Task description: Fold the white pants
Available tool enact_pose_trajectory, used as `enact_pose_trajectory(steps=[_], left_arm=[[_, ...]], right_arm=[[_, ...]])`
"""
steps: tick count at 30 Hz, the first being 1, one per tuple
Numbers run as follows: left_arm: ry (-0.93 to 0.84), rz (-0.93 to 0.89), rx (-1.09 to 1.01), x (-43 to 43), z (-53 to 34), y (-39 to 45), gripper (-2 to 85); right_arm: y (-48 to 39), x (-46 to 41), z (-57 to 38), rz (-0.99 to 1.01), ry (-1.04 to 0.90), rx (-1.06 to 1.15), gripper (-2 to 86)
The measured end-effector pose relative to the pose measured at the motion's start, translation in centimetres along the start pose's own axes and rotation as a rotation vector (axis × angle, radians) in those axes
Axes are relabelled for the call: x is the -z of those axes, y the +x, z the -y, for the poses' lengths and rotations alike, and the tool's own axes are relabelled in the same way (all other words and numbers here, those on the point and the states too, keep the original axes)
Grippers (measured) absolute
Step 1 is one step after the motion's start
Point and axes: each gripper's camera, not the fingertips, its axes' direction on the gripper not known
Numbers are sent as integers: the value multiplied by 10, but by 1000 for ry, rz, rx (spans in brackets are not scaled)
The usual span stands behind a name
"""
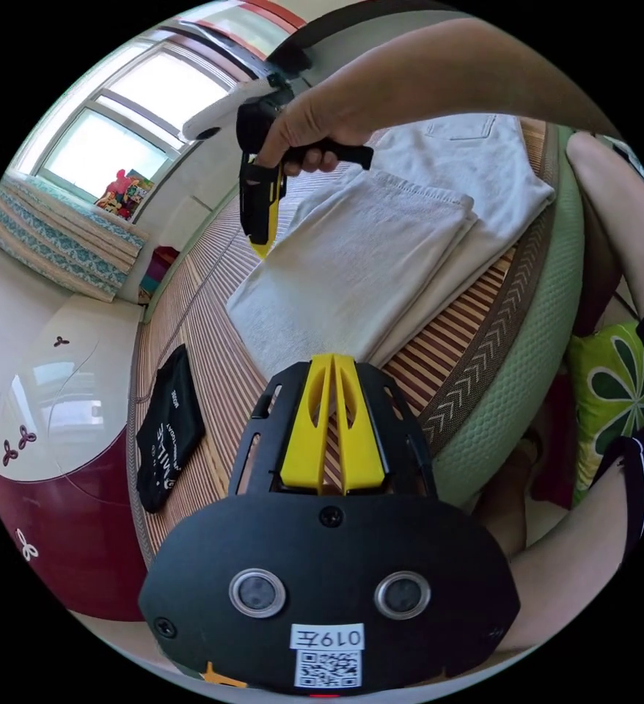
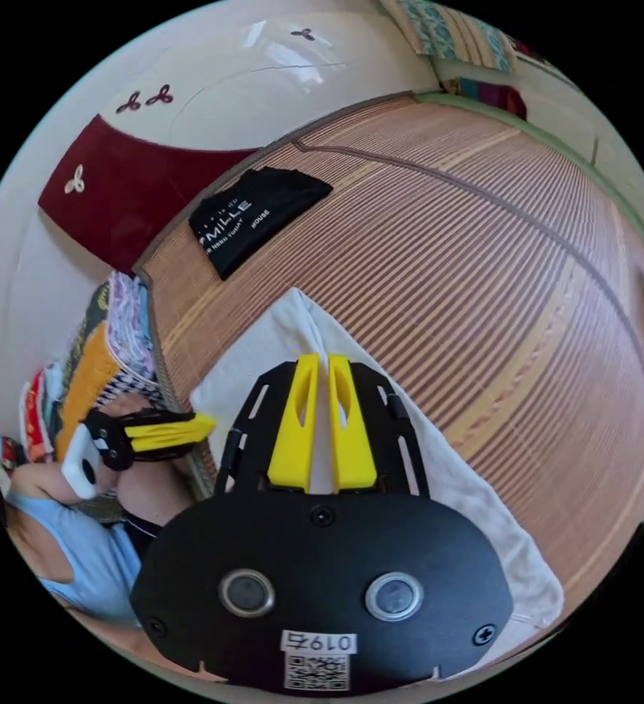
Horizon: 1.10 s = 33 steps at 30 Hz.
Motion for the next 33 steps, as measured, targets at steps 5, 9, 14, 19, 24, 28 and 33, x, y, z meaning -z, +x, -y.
enact_pose_trajectory(steps=[5, 9, 14, 19, 24, 28, 33], left_arm=[[-21, 27, -23, -1, 4, 7, 5], [-23, 23, -15, -2, 5, 9, 5], [-22, 42, -16, -2, 5, 16, 5], [-23, 58, -20, -3, 6, 24, 6], [-29, 68, -28, -4, 8, 31, 6], [-32, 70, -28, -5, 9, 37, 7], [-31, 73, -19, -5, 9, 43, 7]], right_arm=[[-85, 45, -49, -582, 126, 117, -9], [-113, 84, -86, -562, 307, 58, -9], [-133, 102, -123, -311, 350, 72, -7], [-191, 108, -149, -540, 440, 168, 17], [-231, 110, -162, -795, 395, 254, 45], [-265, 105, -173, -1011, 419, 360, -6], [-262, 117, -174, -999, 416, 321, -9]])
